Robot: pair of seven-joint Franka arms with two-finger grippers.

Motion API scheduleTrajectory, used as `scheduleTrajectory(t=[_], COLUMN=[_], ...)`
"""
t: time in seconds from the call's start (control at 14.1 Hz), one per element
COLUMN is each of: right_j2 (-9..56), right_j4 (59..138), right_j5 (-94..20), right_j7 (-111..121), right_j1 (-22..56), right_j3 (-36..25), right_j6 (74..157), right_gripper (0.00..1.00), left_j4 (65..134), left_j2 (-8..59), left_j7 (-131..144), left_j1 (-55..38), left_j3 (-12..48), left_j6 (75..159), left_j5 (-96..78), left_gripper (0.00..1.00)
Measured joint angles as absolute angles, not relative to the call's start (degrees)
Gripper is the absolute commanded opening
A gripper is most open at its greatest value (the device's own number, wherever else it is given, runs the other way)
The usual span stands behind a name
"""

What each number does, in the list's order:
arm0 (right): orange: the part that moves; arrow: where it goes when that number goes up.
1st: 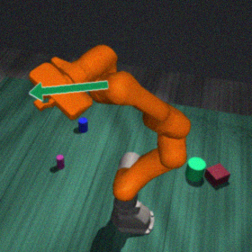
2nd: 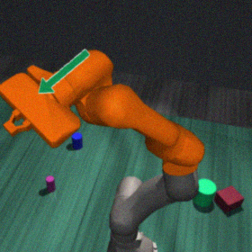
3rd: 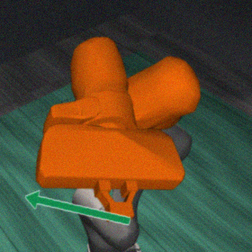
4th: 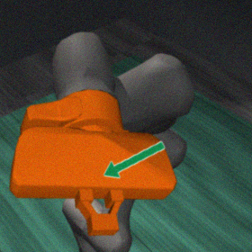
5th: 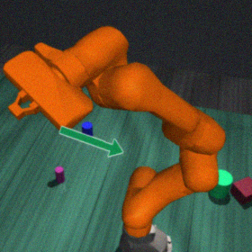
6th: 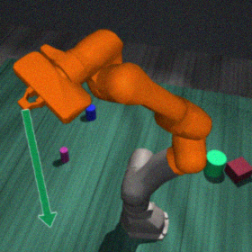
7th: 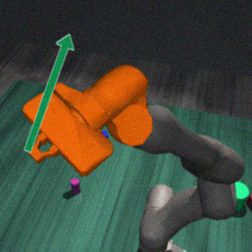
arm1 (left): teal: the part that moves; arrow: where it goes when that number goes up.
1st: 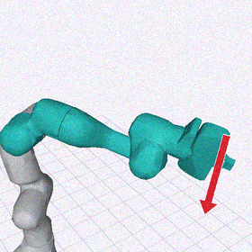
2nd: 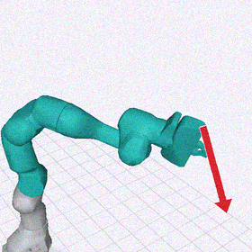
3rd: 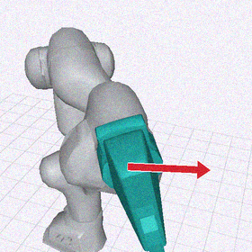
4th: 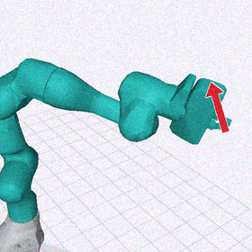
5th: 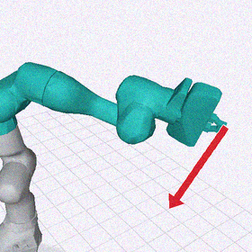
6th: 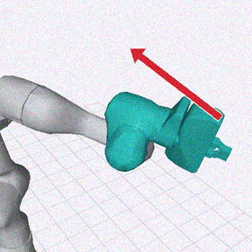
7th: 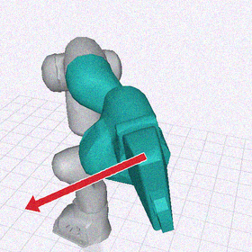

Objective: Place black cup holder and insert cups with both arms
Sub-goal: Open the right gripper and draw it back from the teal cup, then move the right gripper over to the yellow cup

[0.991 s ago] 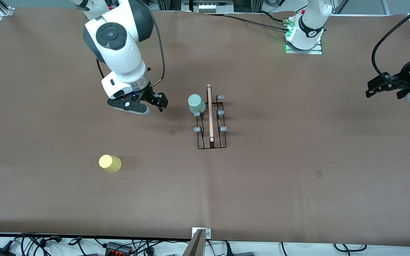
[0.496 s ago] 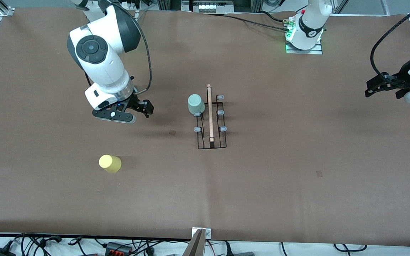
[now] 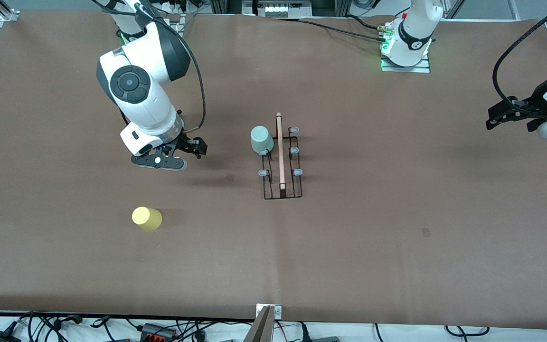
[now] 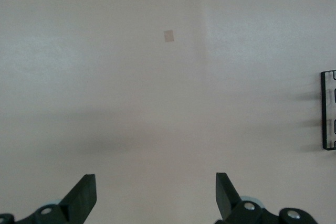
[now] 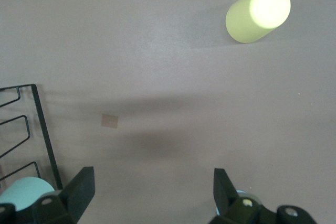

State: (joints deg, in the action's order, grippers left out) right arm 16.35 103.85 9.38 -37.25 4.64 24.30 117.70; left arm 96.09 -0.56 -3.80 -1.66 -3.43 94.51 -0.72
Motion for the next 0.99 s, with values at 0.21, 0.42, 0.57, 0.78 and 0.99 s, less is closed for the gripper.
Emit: scheduleTrajectory(t=[0.21,0.42,0.57,0.78,0.99], right_j2=[16.6,16.6,16.6,16.6,16.5], right_j4=[103.9,103.8,103.7,103.3,103.0], right_j5=[9.4,9.4,9.4,9.4,9.4], right_j7=[-36.5,-36.3,-36.2,-34.7,-29.3], right_j1=[4.6,4.6,4.5,3.0,-0.8], right_j3=[24.4,24.4,24.3,24.0,23.9], right_j6=[117.7,117.7,117.7,117.7,117.7], right_gripper=[1.00,1.00,1.00,1.00,1.00], left_j4=[96.1,96.1,96.1,96.1,95.8], left_j2=[-0.6,-0.6,-0.6,-0.6,-0.5], left_j7=[-3.8,-3.8,-3.8,-3.8,-3.8], left_j1=[-1.7,-1.7,-1.7,-1.8,-2.1], left_j3=[-3.4,-3.4,-3.4,-3.4,-3.3], left_j6=[94.5,94.5,94.5,94.5,94.6], left_j5=[-0.7,-0.7,-0.7,-0.7,-0.7], left_gripper=[1.00,1.00,1.00,1.00,1.00])
